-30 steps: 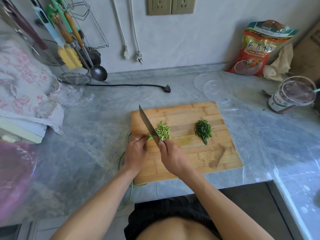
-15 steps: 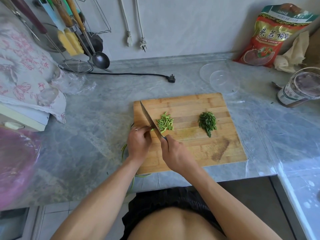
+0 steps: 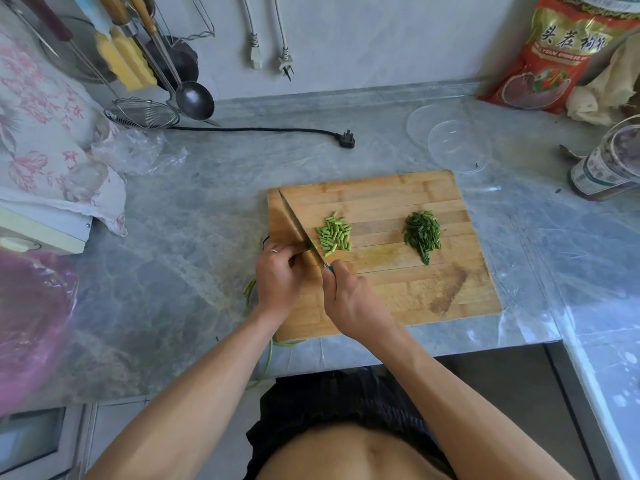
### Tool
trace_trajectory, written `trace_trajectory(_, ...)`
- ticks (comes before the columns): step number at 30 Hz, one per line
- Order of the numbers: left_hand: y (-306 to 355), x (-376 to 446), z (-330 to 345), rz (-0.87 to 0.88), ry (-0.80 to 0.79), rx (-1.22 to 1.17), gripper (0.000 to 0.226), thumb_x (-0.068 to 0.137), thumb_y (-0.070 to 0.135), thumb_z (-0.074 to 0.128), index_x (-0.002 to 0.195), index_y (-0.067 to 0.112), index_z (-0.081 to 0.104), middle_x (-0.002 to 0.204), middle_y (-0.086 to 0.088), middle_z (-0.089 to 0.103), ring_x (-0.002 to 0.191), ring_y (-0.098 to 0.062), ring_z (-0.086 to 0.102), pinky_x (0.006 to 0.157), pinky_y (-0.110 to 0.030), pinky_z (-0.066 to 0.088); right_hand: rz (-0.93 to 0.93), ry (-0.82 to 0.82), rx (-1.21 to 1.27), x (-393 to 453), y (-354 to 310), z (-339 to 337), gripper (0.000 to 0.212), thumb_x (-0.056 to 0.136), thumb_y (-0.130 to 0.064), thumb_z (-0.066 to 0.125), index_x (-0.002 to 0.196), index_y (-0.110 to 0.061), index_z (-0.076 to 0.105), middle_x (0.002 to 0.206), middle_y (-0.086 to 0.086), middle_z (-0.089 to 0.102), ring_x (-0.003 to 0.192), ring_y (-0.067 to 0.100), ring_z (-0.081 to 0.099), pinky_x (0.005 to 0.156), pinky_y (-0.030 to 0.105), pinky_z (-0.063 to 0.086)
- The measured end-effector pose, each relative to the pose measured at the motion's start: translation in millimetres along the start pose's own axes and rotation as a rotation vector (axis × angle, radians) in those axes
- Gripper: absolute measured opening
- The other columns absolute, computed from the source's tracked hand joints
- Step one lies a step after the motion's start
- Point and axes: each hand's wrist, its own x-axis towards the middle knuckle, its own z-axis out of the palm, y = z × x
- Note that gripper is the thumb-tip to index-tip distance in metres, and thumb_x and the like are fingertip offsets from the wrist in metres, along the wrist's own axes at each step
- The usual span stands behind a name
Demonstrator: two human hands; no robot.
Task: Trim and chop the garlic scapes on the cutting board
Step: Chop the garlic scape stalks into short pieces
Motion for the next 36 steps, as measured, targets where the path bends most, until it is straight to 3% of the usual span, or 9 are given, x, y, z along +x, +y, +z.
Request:
trace_trajectory(1,1,-1,0,0.003,0.008,0.009,0.025,0.077,0.007,0.062,0.093,0.013,0.08,0.092,0.0,0.076,0.089,-0.02,0.067,0.073,-0.033,0.051,0.099,-0.021,0.075,3,0,3,0.043,0.106,-0.022,0.013,0.099,-0.01,0.054,0.068,-0.002,0.043,0.048,0.011,0.028,0.044,0.026,0.021)
trace_trajectory(3,4,-2,-1,-0.009,0.017,-0.018,0.021,0.077,0.004,0.066,0.09,0.013,0.08,0.09,0.002,0.076,0.088,-0.02,0.067,0.072,-0.032,0.051,0.003,-0.009,-0.015,16,7,11,0.026,0.105,-0.034,0.025,0.097,-0.016,0.042,0.066,0.0,0.044,0.052,0.012,0.037,0.05,0.032,0.027)
trace_trajectory(8,6,-2,-4,0.027,-0.006,-0.001,0.018,0.077,0.004,0.07,0.089,0.014,0.079,0.088,0.003,0.075,0.083,-0.019,0.066,0.068,-0.028,0.049,-0.082,0.036,-0.086,17,12,21,0.024,0.104,-0.036,0.029,0.092,-0.017,0.037,0.059,0.009,0.048,0.044,0.025,0.038,0.043,0.034,0.022)
trace_trajectory(13,0,-3,-2,0.012,-0.025,0.048,0.023,0.075,0.0,0.072,0.089,0.017,0.078,0.087,0.006,0.074,0.081,-0.019,0.064,0.069,-0.031,0.048,-0.185,-0.016,-0.261,12,14,22,0.066,0.095,-0.057,-0.003,0.102,-0.011,0.044,0.07,0.005,0.049,0.042,0.016,0.029,0.044,0.027,0.018)
trace_trajectory(17,6,-4,-5,0.016,0.006,0.028,0.02,0.081,0.016,0.06,0.087,0.015,0.078,0.086,0.003,0.075,0.081,-0.019,0.064,0.068,-0.032,0.049,-0.153,0.01,-0.213,14,10,22,0.032,0.105,-0.036,0.026,0.1,-0.009,0.044,0.063,0.004,0.046,0.044,0.018,0.037,0.047,0.03,0.025)
trace_trajectory(20,5,-4,-4,0.036,0.0,0.033,0.02,0.081,0.012,0.062,0.09,0.015,0.079,0.089,0.004,0.075,0.083,-0.02,0.064,0.069,-0.033,0.049,-0.084,-0.065,-0.191,17,6,15,0.031,0.104,-0.035,0.026,0.109,-0.01,0.044,0.069,-0.004,0.041,0.072,0.028,0.055,0.065,0.032,0.037)
trace_trajectory(22,4,-5,-3,0.019,0.001,0.05,0.025,0.078,0.001,0.066,0.095,0.014,0.079,0.091,0.001,0.076,0.086,-0.021,0.065,0.071,-0.034,0.051,-0.057,-0.087,-0.215,11,8,10,0.032,0.104,-0.035,0.024,0.112,-0.011,0.044,0.071,-0.006,0.04,0.078,0.027,0.054,0.069,0.033,0.036)
trace_trajectory(27,1,-7,-2,-0.009,-0.003,0.057,0.029,0.076,-0.004,0.069,0.097,0.014,0.078,0.091,0.001,0.075,0.088,-0.021,0.064,0.072,-0.036,0.052,-0.108,0.006,-0.136,9,16,18,0.031,0.105,-0.036,0.028,0.097,-0.01,0.043,0.069,0.015,0.052,0.052,0.03,0.042,0.051,0.037,0.03)
trace_trajectory(36,6,-4,-2,0.007,0.039,0.082,0.021,0.08,-0.003,0.072,0.094,0.01,0.078,0.083,-0.006,0.075,0.075,-0.026,0.066,0.064,-0.026,0.047,0.125,-0.024,0.359,10,20,5,0.035,0.104,-0.04,0.022,0.081,-0.018,0.038,0.061,0.003,0.04,0.036,0.009,0.035,0.036,0.022,0.034)
